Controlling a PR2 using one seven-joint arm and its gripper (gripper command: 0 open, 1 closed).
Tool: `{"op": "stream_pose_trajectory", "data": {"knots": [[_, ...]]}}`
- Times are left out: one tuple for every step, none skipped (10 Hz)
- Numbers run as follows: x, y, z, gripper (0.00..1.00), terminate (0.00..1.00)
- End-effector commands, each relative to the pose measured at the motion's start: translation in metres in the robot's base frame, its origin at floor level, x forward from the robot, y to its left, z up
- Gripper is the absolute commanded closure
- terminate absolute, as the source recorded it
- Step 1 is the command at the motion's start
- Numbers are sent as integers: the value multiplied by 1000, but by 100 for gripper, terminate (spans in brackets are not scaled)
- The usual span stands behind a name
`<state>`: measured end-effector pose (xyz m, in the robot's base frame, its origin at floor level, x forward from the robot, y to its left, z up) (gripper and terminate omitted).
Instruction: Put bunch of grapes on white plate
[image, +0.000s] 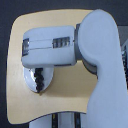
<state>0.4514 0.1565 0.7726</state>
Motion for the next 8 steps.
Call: {"op": "stream_pose_trajectory", "data": {"knots": [[5, -14, 19, 0, 0], [8, -11, 31, 0, 0], [11, -7, 45, 0, 0], [17, -2, 67, 0, 0], [23, 1, 85, 0, 0], [29, 5, 106, 0, 0], [36, 6, 134, 0, 0], [39, 7, 147, 0, 0]]}}
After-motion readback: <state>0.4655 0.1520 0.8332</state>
